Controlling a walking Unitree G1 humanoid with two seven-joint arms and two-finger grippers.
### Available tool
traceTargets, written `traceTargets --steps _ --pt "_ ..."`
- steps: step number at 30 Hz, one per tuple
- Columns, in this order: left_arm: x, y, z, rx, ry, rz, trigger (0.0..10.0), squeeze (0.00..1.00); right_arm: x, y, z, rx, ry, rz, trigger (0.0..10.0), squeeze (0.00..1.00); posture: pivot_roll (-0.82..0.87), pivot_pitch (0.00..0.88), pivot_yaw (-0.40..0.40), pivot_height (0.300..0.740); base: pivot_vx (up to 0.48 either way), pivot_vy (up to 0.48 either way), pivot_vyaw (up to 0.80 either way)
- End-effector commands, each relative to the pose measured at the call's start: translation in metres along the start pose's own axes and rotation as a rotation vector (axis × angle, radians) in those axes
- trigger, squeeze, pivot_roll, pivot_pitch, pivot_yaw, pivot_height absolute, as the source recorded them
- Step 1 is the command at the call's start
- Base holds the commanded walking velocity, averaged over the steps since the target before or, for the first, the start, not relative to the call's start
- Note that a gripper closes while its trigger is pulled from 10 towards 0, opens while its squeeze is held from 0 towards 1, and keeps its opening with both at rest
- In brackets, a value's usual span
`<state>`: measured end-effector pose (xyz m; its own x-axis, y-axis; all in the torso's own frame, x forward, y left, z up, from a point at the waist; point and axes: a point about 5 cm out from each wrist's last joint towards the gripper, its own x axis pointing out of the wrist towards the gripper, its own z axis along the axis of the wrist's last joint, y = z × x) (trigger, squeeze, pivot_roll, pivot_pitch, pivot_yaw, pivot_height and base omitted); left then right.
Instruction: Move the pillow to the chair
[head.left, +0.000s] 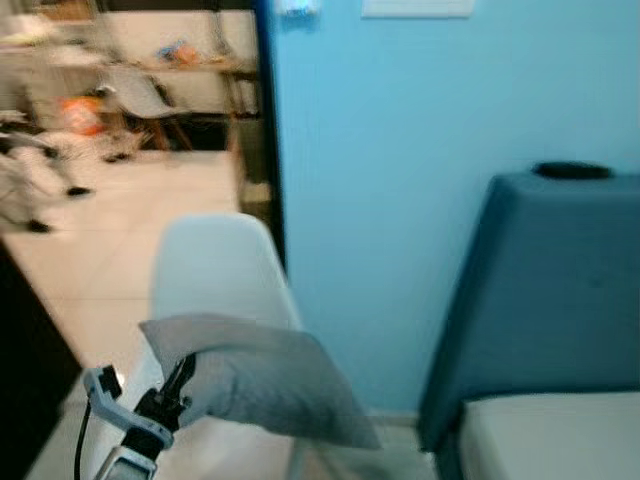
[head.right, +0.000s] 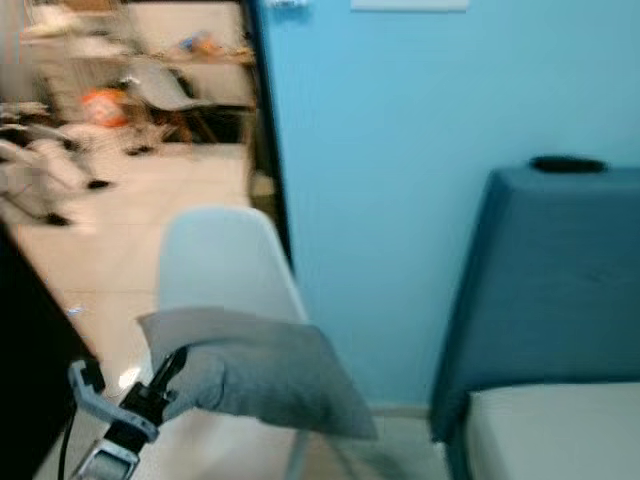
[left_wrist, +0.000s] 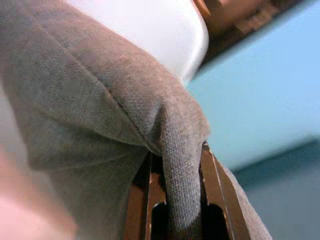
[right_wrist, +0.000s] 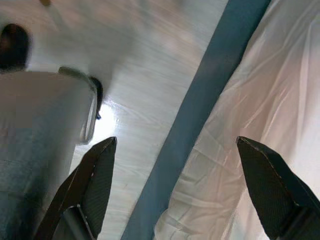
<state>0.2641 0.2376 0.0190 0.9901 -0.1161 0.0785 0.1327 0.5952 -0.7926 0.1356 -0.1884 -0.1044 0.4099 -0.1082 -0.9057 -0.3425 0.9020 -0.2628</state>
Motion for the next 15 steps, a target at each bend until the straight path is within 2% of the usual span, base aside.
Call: traceTargets --steps 1,7,10,12,14,15 --pt "-0.006 0.007 0.022 0.044 -0.114 0.037 10.0 0.00 0.000 0.008 0.005 -0.015 -0.011 0.029 10.0 0.00 -0.05 0.050 -0.014 0.740 0.000 0.000 0.80" --pt "-0.009 0.010 0.021 0.050 -0.115 0.071 10.0 0.00 0.000 0.009 0.004 -0.024 -0.010 0.031 10.0 0.00 -0.04 0.051 -0.016 0.740 0.000 0.000 0.80" --pt "-0.004 0.013 0.016 0.068 -0.067 0.136 10.0 0.00 0.000 0.010 0.005 -0.017 -0.019 0.027 10.0 0.00 -0.05 0.054 -0.013 0.740 0.000 0.000 0.80" --pt "0.003 0.013 0.006 0.065 0.006 0.206 10.0 0.00 0.000 0.011 0.005 0.014 -0.021 0.018 10.0 0.00 -0.05 0.055 -0.014 0.740 0.000 0.000 0.20" --pt "0.006 0.013 0.003 0.062 0.035 0.223 10.0 0.00 0.000 0.011 0.005 0.026 -0.019 0.015 10.0 0.00 -0.05 0.055 -0.014 0.740 0.000 0.000 0.00" --pt "0.012 0.009 -0.004 0.079 0.075 0.220 10.0 0.00 0.000 0.011 0.005 0.027 -0.016 0.014 10.0 0.00 -0.05 0.054 -0.013 0.740 0.000 0.000 0.00"
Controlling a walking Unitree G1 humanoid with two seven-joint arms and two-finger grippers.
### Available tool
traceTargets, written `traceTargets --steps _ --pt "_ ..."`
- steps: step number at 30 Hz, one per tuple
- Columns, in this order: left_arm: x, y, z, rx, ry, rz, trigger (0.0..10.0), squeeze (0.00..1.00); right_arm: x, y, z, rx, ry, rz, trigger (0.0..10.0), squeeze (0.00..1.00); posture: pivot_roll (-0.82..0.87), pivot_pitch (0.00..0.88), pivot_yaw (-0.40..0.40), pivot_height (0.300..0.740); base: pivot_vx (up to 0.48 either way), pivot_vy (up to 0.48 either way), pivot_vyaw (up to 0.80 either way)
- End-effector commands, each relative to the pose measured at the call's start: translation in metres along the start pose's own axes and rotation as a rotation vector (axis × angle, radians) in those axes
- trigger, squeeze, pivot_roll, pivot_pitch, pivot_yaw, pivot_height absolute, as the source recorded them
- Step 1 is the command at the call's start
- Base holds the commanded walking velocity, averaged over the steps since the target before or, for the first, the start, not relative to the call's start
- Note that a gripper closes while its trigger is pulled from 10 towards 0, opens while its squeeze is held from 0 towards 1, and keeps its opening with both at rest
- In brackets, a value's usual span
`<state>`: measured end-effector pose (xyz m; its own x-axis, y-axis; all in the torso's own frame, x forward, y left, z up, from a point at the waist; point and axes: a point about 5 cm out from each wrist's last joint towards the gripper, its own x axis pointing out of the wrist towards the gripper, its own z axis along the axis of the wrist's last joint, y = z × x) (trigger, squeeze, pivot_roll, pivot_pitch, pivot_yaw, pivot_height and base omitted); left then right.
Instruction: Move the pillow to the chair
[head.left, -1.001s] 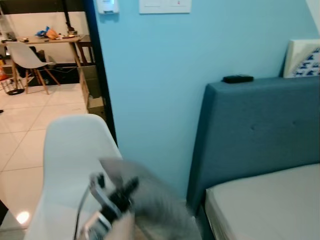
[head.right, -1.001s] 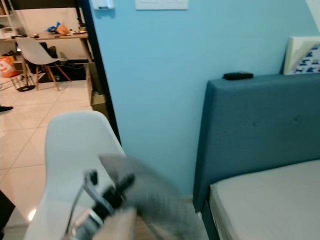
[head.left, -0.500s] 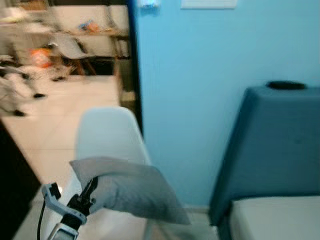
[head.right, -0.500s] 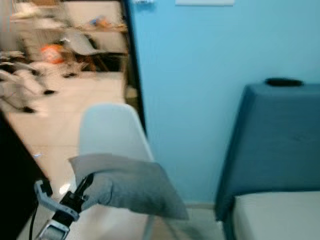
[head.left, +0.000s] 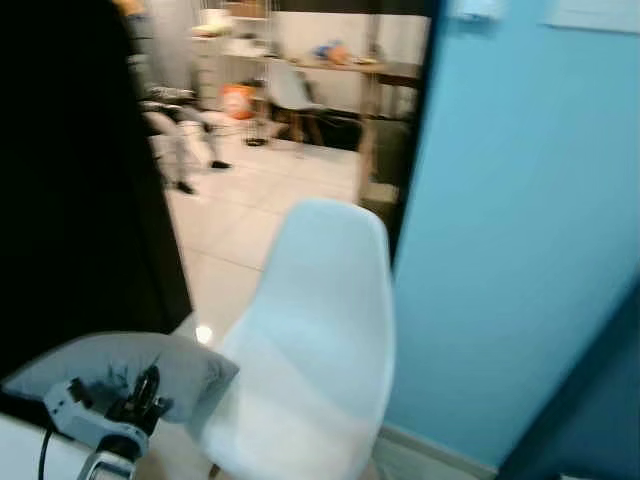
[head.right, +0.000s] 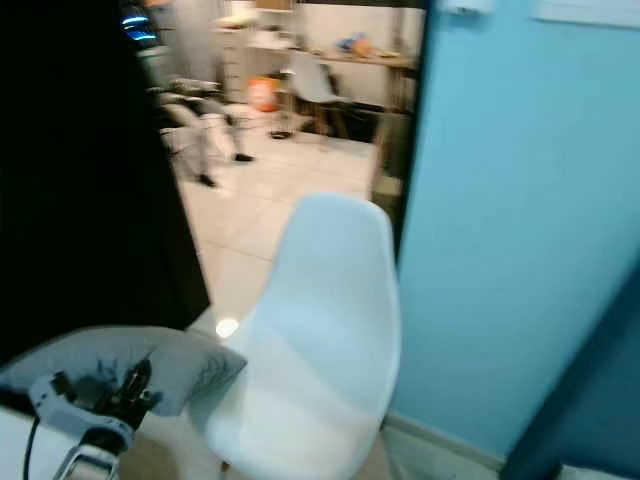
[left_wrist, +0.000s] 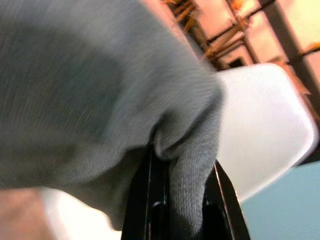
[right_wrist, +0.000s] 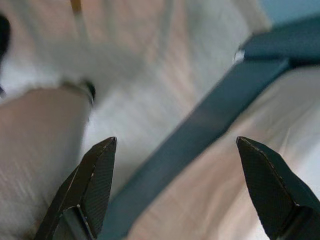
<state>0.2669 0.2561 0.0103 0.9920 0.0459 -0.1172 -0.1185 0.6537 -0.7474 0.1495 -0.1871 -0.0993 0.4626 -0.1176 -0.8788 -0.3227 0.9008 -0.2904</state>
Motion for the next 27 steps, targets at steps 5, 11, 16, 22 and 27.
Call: traceTargets --steps 5,11,16,22,27 --pt "0.028 -0.037 -0.025 0.139 0.137 -0.012 10.0 0.00 -0.002 0.017 -0.008 0.017 0.036 0.049 10.0 0.00 -0.06 0.052 -0.002 0.740 0.000 0.000 0.00" --pt "0.062 -0.111 -0.019 0.004 0.061 -0.348 10.0 0.00 -0.002 0.017 -0.006 0.033 0.036 0.041 10.0 0.00 -0.09 0.045 0.011 0.740 0.000 0.000 0.00" --pt "0.061 -0.174 -0.024 -0.052 0.090 -0.783 10.0 0.00 -0.002 0.017 -0.005 0.042 0.037 0.037 10.0 0.00 -0.10 0.047 0.019 0.740 0.000 0.000 0.00" --pt "0.042 -0.164 -0.073 0.033 0.295 -0.804 10.0 0.00 -0.001 0.018 -0.004 0.048 0.038 0.037 10.0 0.00 -0.09 0.053 0.025 0.740 0.000 0.000 0.00" --pt "0.016 -0.100 -0.105 0.109 0.452 -0.490 10.0 0.00 -0.001 0.019 -0.002 0.053 0.038 0.037 10.0 0.00 -0.09 0.059 0.028 0.740 0.000 0.000 0.00"
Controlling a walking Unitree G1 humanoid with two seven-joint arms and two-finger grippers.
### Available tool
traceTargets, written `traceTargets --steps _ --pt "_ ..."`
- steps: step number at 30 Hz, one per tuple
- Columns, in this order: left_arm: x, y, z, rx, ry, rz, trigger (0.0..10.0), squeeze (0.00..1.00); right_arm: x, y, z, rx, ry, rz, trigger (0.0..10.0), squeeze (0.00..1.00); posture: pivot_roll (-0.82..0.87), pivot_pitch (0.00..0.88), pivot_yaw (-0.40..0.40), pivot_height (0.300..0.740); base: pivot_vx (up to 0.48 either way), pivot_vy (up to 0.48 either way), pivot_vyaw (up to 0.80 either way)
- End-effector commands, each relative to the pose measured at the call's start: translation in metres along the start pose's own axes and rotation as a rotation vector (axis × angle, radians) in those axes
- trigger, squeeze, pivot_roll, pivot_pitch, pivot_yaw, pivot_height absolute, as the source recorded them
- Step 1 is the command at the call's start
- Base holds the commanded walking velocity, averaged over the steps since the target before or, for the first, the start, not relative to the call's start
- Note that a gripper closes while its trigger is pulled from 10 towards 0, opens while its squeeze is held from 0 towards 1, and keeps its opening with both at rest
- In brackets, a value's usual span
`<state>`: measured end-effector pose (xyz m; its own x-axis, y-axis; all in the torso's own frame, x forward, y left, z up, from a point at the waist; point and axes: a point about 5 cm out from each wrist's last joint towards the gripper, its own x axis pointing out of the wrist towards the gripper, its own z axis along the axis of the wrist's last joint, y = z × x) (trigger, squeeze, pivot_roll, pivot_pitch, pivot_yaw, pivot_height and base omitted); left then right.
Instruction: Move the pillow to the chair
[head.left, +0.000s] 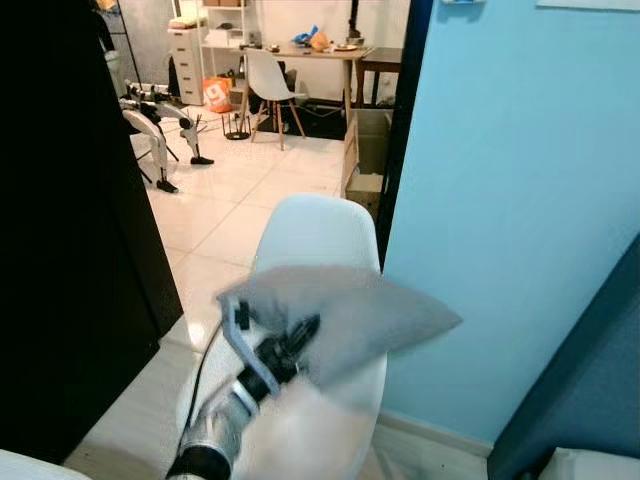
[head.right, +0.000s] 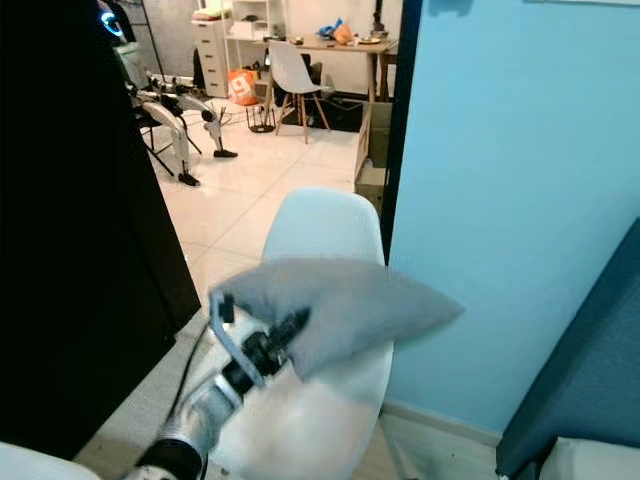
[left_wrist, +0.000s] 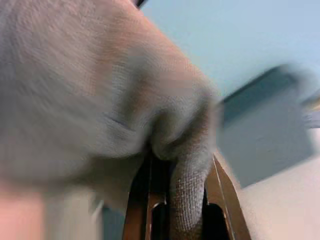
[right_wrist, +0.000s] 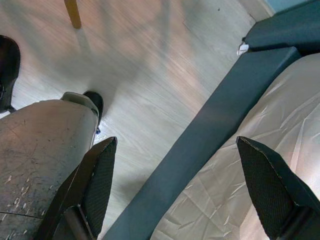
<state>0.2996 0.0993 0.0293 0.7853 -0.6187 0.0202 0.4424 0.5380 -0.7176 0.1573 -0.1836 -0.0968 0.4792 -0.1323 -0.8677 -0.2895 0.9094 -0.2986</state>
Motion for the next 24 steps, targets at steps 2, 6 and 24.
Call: traceTargets --steps 2,6,24 --pt "-0.029 0.024 -0.013 -0.016 0.041 0.178 10.0 0.00 -0.003 0.019 -0.012 0.028 0.052 0.056 10.0 0.00 -0.09 0.061 0.028 0.740 0.000 0.000 0.00" --pt "-0.062 0.046 -0.023 0.001 0.085 0.382 10.0 0.00 -0.003 0.019 -0.012 0.053 0.059 0.046 10.0 0.00 -0.09 0.064 0.025 0.740 0.000 0.000 0.00" --pt "-0.074 0.071 0.032 0.272 0.033 0.669 10.0 0.00 -0.003 0.018 -0.015 0.173 0.110 0.036 10.0 0.00 -0.10 0.059 0.000 0.720 0.000 0.000 0.00"
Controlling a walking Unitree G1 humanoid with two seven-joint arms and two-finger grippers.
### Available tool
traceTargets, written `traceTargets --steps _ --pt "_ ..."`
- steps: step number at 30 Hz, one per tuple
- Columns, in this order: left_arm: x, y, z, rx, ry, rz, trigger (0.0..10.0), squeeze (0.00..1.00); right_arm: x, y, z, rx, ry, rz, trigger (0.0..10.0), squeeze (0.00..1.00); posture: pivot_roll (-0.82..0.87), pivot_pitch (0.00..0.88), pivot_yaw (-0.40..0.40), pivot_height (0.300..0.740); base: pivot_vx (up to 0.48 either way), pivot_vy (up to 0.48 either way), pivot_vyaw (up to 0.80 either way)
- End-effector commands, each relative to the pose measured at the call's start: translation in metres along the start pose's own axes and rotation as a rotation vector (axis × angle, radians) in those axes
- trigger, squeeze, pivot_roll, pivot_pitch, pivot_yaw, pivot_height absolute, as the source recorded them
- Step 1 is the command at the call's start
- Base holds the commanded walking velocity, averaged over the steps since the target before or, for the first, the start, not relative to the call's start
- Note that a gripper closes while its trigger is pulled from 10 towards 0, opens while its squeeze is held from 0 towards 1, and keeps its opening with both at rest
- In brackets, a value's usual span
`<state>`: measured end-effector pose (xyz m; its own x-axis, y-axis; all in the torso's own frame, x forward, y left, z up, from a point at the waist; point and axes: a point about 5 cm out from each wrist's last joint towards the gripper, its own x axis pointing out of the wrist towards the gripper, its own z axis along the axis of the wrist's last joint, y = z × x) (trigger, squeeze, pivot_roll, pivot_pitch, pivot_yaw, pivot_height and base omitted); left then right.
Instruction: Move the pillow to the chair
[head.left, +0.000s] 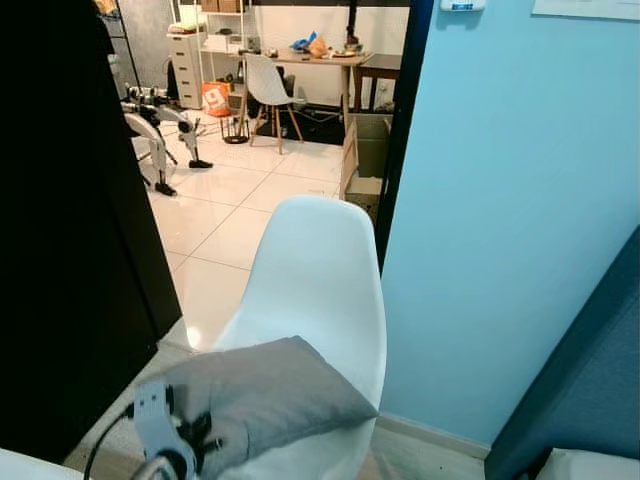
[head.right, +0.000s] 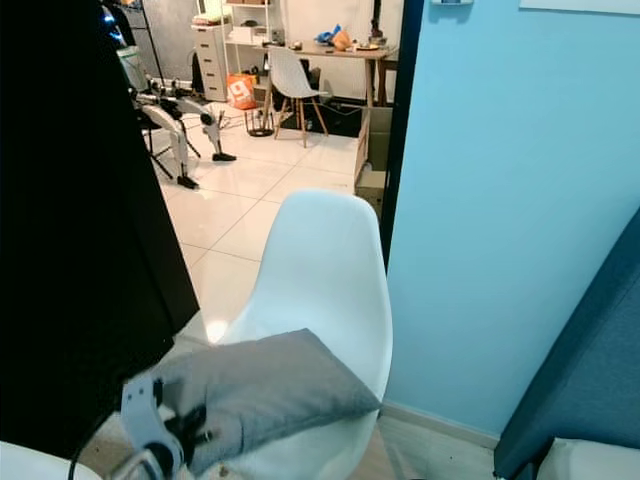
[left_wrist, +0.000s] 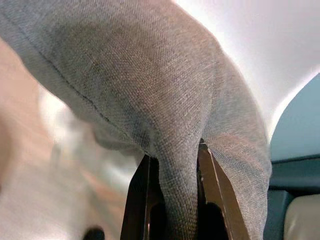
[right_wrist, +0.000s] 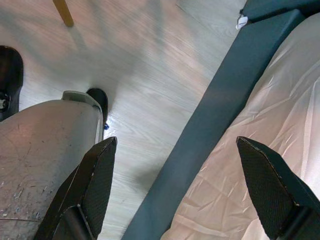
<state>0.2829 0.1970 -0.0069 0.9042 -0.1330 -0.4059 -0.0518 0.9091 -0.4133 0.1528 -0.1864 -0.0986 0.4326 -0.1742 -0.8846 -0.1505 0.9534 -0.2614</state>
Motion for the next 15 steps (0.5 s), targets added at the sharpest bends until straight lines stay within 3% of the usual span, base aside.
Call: traceTargets --steps 1,3,6,15 --pt "0.001 0.002 0.008 0.051 -0.025 0.003 10.0 0.00 -0.003 0.017 -0.012 0.022 0.054 0.057 10.0 0.00 -0.10 0.059 0.000 0.720 0.000 0.000 0.00" --pt "0.004 -0.003 0.012 0.082 -0.021 -0.012 10.0 0.00 -0.003 0.017 -0.013 0.031 0.057 0.059 10.0 0.00 -0.11 0.055 0.002 0.715 0.000 0.000 0.00" --pt "0.009 -0.012 0.014 0.127 -0.015 -0.022 10.0 0.00 0.001 -0.031 -0.012 0.049 0.058 0.044 10.0 0.00 -0.12 0.047 0.005 0.700 0.000 0.000 0.00" --pt "0.009 -0.018 0.009 0.105 -0.017 -0.038 10.0 0.00 0.000 -0.035 -0.021 0.051 0.082 0.077 10.0 0.00 -0.11 0.048 0.005 0.670 0.000 0.000 0.00"
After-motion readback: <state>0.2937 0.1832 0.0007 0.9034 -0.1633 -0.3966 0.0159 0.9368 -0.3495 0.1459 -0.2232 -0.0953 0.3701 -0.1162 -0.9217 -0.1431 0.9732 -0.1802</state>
